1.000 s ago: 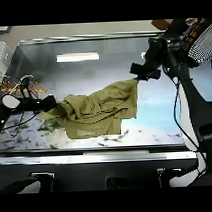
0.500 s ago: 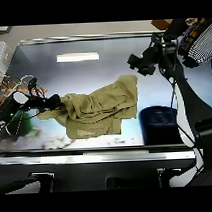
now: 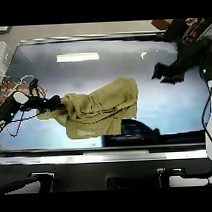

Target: Fold the clothes and pants, and hang the long-sleeved shirts on hangers.

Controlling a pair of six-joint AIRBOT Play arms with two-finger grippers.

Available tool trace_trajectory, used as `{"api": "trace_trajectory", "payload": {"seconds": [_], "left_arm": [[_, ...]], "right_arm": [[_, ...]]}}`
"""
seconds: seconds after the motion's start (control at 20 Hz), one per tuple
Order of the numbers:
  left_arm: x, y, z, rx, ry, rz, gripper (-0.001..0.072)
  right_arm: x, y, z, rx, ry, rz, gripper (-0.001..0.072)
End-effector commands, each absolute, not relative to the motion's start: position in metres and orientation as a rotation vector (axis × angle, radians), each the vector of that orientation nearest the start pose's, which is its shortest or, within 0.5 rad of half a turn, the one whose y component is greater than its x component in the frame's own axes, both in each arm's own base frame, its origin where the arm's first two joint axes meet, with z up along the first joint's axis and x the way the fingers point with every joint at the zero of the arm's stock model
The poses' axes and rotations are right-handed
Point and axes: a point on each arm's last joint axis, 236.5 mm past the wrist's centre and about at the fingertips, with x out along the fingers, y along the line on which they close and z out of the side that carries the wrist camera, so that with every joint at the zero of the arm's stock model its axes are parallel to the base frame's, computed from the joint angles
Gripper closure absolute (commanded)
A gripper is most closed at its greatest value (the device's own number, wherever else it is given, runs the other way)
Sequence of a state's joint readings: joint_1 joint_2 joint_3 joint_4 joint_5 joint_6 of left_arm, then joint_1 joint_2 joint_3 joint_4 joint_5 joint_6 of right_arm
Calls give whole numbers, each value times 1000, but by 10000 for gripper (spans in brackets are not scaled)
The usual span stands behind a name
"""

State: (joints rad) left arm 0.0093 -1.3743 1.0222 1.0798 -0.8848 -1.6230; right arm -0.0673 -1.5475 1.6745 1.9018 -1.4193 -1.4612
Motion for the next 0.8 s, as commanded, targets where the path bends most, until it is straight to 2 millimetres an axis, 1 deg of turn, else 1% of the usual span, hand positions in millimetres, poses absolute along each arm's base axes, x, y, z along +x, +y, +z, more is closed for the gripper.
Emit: {"api": "trace_trajectory", "payload": {"seconds": [0.0, 0.1, 0.15, 0.2, 0.25, 0.3, 0.35, 0.4, 0.5, 0.6, 0.75], "left_arm": [[405, -84, -39, -555, 1235, -104, 684], [403, -84, -40, -554, 1242, -105, 684], [403, -84, -40, -554, 1242, -105, 684], [403, -84, -40, -554, 1242, -105, 684], [403, -85, -40, -554, 1244, -106, 684], [402, -85, -40, -554, 1249, -107, 684], [400, -85, -40, -554, 1255, -109, 684], [399, -86, -41, -554, 1261, -110, 684], [397, -87, -41, -554, 1270, -112, 684], [396, -87, -41, -554, 1272, -113, 684], [396, -87, -41, -554, 1272, -113, 683]], "right_arm": [[381, 103, 31, 617, 1430, 384, 214], [340, 145, -7, 705, 1500, 459, 209], [320, 160, -27, 699, 1540, 472, 207], [299, 173, -47, 682, 1586, 476, 133], [285, 184, -62, 670, 1614, 470, 88], [274, 194, -74, 653, 1626, 469, 88], [267, 202, -82, 639, 1627, 470, 88], [266, 210, -85, 632, 1616, 472, 88], [269, 221, -87, 611, 1584, 476, 95], [276, 225, -91, 604, 1550, 456, 96], [293, 225, -94, 639, 1489, 386, 96]]}}
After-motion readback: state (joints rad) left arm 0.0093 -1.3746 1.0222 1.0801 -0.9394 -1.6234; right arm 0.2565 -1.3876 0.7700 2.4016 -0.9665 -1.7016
